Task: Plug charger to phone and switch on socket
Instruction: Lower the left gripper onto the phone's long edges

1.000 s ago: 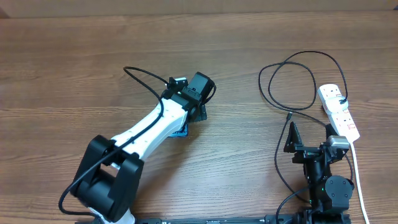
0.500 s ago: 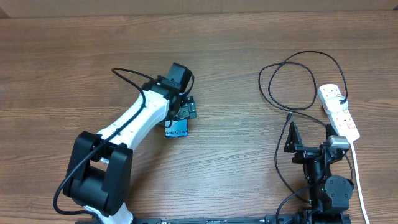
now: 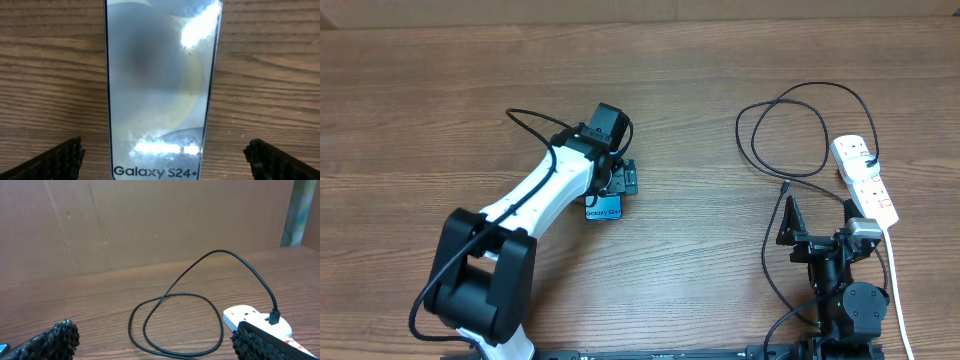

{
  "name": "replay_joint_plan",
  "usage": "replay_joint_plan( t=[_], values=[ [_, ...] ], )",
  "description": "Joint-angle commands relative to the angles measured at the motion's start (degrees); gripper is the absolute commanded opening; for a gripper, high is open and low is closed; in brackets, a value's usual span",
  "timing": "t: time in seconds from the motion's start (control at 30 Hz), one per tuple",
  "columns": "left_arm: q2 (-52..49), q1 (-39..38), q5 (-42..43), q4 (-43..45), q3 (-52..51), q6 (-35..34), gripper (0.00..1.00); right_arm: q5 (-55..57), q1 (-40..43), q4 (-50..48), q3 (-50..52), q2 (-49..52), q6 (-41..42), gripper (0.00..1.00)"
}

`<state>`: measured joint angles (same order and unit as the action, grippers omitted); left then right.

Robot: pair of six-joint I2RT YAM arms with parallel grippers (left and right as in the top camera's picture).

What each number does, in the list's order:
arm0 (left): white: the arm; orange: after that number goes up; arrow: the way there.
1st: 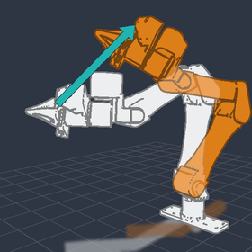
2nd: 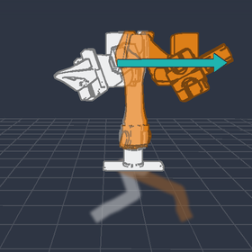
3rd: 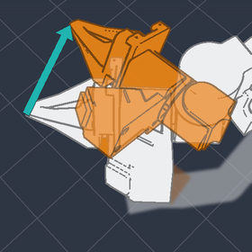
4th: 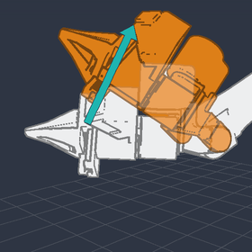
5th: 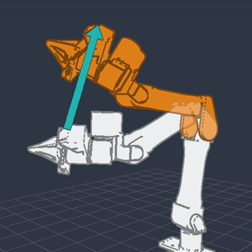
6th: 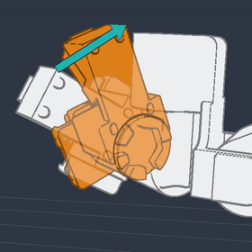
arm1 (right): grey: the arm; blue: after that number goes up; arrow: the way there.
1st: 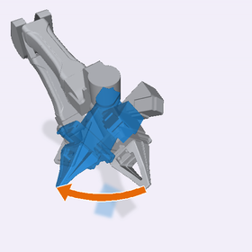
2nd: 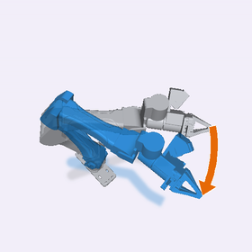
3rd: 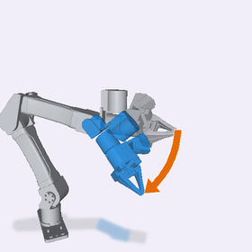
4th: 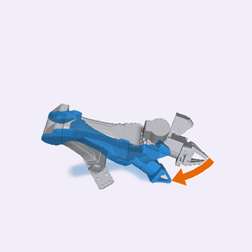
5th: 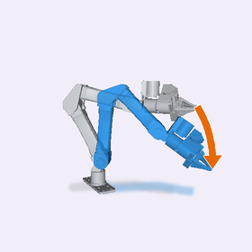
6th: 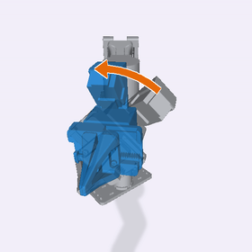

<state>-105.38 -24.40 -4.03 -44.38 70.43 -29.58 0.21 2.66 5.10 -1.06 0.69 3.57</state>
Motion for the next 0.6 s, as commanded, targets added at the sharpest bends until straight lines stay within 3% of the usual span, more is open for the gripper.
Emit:
replay_joint_plan(
  t=[0.0, 0.57],
  values=[
    [-2.6, -0.5, 0.4, 0.3, -1.0, 1.3, 1.00, -0.3, 0.3, -0.3, 0.6, -0.3, -0.2, 1.00],
    [-7.2, -0.3, 0.5, 1.7, -1.0, 2.6, 1.00, -0.3, 0.3, -0.3, 0.6, -0.3, -0.2, 1.00]
  ],
)
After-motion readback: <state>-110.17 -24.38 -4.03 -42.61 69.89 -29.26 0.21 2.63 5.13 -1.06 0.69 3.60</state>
